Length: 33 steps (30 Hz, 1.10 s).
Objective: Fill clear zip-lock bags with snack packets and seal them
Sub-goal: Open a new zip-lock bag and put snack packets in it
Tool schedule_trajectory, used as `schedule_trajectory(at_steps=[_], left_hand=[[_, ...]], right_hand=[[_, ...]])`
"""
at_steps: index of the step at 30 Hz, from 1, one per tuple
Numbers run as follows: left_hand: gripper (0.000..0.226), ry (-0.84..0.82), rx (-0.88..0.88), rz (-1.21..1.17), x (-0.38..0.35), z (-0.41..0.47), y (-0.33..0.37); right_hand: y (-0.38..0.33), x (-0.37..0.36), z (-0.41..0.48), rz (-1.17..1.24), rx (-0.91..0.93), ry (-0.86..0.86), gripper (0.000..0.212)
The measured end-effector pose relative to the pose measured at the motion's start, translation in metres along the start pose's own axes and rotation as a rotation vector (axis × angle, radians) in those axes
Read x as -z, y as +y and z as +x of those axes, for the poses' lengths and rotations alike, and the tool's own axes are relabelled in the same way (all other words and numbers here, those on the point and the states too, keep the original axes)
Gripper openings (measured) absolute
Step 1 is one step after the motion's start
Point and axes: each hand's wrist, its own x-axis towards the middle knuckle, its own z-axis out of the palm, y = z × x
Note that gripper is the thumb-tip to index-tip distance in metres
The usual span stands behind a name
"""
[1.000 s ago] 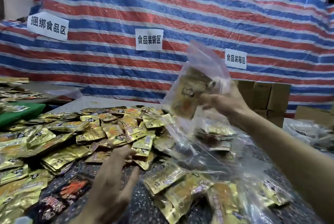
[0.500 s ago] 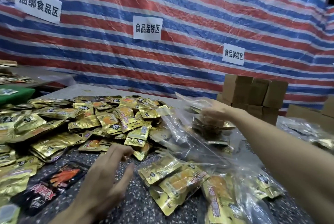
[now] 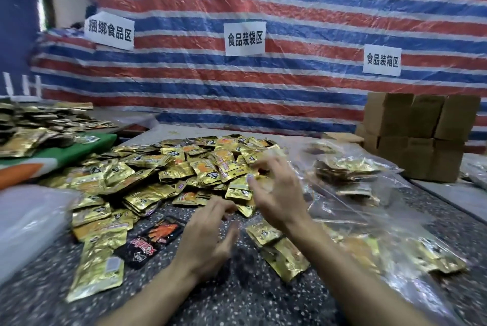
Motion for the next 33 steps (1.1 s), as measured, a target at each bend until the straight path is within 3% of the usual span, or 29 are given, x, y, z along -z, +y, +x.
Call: schedule_trajectory(at_steps=[3,7,14,17,20,23,25,28,33], left_hand=[[0.027,0.012,0.009,0.034,0.003,-0.002,-0.003],[0.029,0.026,0.054,0.049,0.013,0.003,-0.008],[0.026,-0.087,0.135,0.27,0.064,0.009,-0.031],[0.018,-0.019,0.297,0.448,0.109,0.001,-0.06],[0.026,0.036,0.549,0.747,0.158,-0.011,-0.091],[0.038,-0.12,0.849,1.019,0.196,-0.031,-0.121],[0.029,-0.25,0.96,1.05,0.209,-0.045,-0.132],[0.014,-0.313,0.931,1.132,0.22,-0.056,-0.138],[0.023,-0.165,0.867,1.205,0.227,-0.052,-0.139]], right_hand=[[0.001,-0.024,-0.033,0.189,-0.067,0.008,0.018],[0.01,-0.03,-0.049,0.528,-0.248,0.061,0.034],[0.023,-0.025,-0.053,0.64,-0.262,0.011,0.041],[0.022,-0.026,-0.052,0.659,-0.258,-0.015,0.042],[0.019,-0.025,-0.053,0.644,-0.234,-0.052,0.045],[0.017,-0.025,-0.053,0.619,-0.224,-0.065,0.041],[0.016,-0.025,-0.054,0.613,-0.224,-0.085,0.036],[0.014,-0.025,-0.054,0.597,-0.207,-0.101,0.034],[0.015,-0.027,-0.055,0.586,-0.21,-0.102,0.036]])
